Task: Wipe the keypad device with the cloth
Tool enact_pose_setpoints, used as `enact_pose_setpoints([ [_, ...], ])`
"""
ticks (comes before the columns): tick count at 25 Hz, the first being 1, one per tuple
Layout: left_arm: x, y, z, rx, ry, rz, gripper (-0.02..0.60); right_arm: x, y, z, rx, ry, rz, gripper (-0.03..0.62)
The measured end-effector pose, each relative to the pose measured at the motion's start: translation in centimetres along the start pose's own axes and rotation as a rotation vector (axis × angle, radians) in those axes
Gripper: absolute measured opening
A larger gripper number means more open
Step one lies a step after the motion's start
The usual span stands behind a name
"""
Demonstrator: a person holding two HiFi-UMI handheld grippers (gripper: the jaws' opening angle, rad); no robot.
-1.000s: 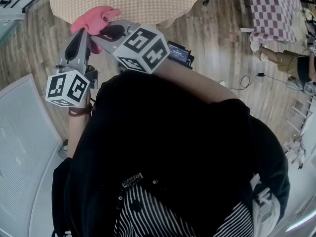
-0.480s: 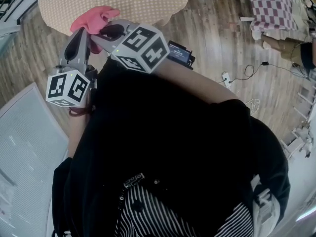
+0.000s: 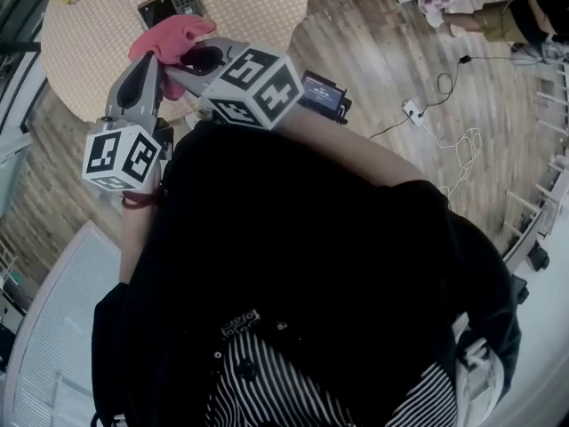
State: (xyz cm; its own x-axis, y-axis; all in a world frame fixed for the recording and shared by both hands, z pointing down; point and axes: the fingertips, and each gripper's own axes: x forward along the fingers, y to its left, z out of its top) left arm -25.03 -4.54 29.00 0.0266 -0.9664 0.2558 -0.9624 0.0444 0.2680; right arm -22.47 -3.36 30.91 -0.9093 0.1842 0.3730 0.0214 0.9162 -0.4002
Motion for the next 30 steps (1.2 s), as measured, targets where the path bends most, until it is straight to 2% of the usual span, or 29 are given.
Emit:
enact_pose_setpoints([
  [6,-0.2,6.7,0.7,0.024,0.053,-0.163,0.004,6.8,0.2,1.7,0.041,-0.014,-0.120,0.048],
  [11,-0.6,10.2,0.7,0.052,0.070,-0.241,0.003,10.5,0.4,2.1,0.059,-0.015,-0.189,0.048],
  [15,-1.0,13.8,-0.1,0.042,0.089,-0.287,0.005,14.2,0.6,1.9,0.093,-0.007,-0.229,0.048],
  [24,-1.3,16.2,-1.6,-0.002,0.116,-0.345,0.005,16.8,0.7,0.8,0.134,0.036,-0.248,0.048],
  [30,0.9,17.6,-0.9,-0.017,0.121,-0.302,0.005,17.8,-1.5,2.0,0.124,0.040,-0.218,0.048],
])
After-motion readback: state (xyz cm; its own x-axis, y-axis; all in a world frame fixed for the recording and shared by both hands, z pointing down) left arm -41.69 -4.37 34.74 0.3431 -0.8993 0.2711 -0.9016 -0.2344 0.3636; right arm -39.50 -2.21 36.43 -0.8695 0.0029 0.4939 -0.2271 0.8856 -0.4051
